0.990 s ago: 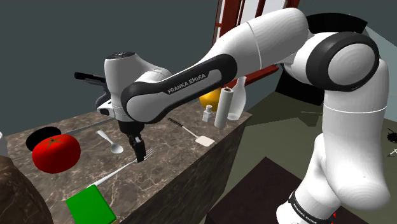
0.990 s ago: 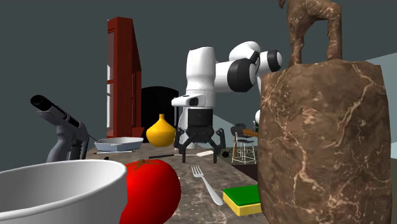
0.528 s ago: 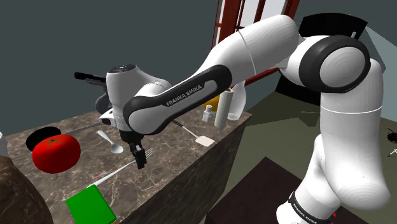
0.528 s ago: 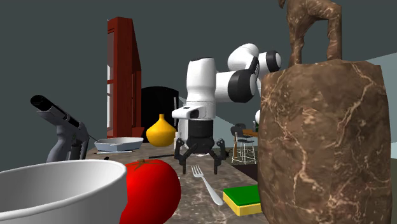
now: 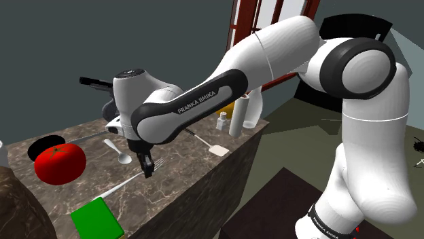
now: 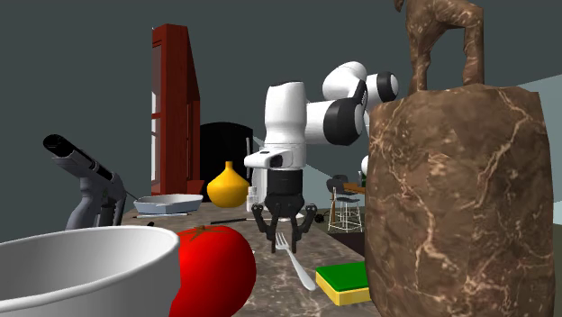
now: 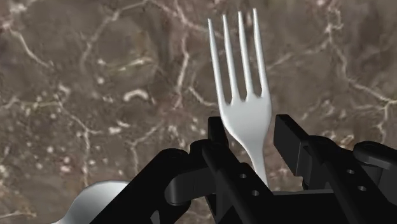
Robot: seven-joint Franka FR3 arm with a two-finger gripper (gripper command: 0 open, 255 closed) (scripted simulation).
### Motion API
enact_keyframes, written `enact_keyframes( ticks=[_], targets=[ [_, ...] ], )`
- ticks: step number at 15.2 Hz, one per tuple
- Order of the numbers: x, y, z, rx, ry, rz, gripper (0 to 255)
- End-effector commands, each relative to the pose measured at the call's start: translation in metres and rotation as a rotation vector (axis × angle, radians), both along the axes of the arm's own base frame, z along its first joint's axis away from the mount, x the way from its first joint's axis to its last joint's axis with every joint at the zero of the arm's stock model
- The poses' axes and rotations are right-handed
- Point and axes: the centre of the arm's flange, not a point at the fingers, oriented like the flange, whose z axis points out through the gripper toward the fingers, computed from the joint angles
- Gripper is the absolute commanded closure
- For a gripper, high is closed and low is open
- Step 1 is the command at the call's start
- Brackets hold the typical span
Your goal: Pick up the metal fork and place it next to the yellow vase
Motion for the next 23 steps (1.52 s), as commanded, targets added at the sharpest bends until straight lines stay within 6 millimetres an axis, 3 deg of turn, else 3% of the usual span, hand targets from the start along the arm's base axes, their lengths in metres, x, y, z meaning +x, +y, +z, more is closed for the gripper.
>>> enact_keyframes(
  ticks=[1, 8, 23],
  targets=[
    [0.002, -0.002, -0.002, -0.001, -0.001, -0.003, 255],
    [0.002, -0.002, -0.002, -0.001, -0.001, -0.003, 255],
    [0.002, -0.002, 0.077, -0.001, -0.001, -0.003, 255]
  ],
)
